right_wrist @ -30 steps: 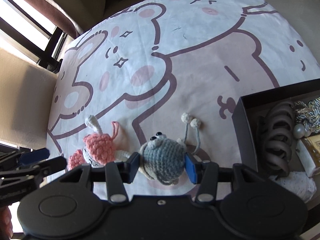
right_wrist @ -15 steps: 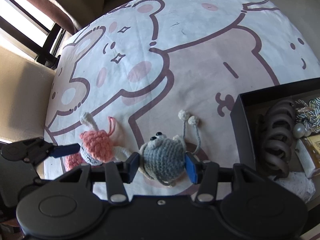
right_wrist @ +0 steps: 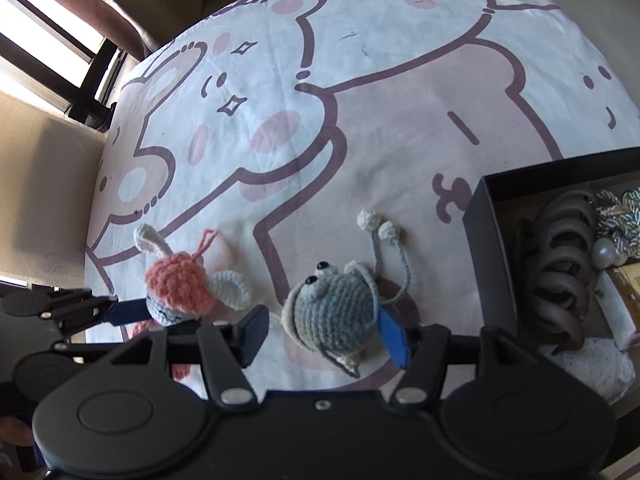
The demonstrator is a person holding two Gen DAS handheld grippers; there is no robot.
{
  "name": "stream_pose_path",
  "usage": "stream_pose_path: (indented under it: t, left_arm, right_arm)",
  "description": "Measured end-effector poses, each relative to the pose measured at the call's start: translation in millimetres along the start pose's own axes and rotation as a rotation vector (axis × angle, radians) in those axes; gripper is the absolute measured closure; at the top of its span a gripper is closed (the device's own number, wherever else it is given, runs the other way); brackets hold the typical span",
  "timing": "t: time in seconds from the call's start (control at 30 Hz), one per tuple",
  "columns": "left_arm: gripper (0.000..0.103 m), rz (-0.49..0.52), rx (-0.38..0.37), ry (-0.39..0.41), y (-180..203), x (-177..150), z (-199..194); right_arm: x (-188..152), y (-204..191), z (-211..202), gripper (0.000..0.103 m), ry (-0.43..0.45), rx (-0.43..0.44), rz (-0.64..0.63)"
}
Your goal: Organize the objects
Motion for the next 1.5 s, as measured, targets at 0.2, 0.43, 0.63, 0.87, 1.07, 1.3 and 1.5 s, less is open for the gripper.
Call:
stream_pose_path:
  t: [0.2,0.43,0.63,0.87,1.07,1.3,1.5]
  left_arm:
    - [0.063,0.058,0.063,-0.059,6,-4,13]
    - [0.061,0.110,0.101,-0.084,7,-6,21]
    - [0.067,0.117,0.105,-0.082,10,-4,14]
    - [0.068,0.101,0.116,-0.019,18,2,-3]
    - [0.068,0.090,0.129,0.036,27,8,-22]
    - [0.068,0.086,0.115,0.115,50,14,-49]
    - [0.068,0.094,0.113,0.174,71,18,-70]
  right_arm:
    - [-3,-2,16,0.047,-0.045,-0.008,-0.005]
    - [-2,-1,17,0.048,-0.041,-0.002,0.009]
    - [0,-1,13,0.050,-0.030,0.006,0.003]
    - [3,-5,-4,0.050,0.017,0.039,-0.013]
    - [6,-7,-28,0.050,0.075,0.052,-0.029]
    - [8,-5,-63,0.050,0.159,0.063,-0.042]
    - [7,3,-88,0.050,0.205,0.078,-0.026]
Point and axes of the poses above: each gripper's, at about its wrist camera, not at the fingertips, and z roughly the way its jaws point, y to its right, x to its top, the point moved 5 cm from there along z, roughly the way its jaws point, and after that the axes turned 15 degrees about -x, right-handed, at the moved point
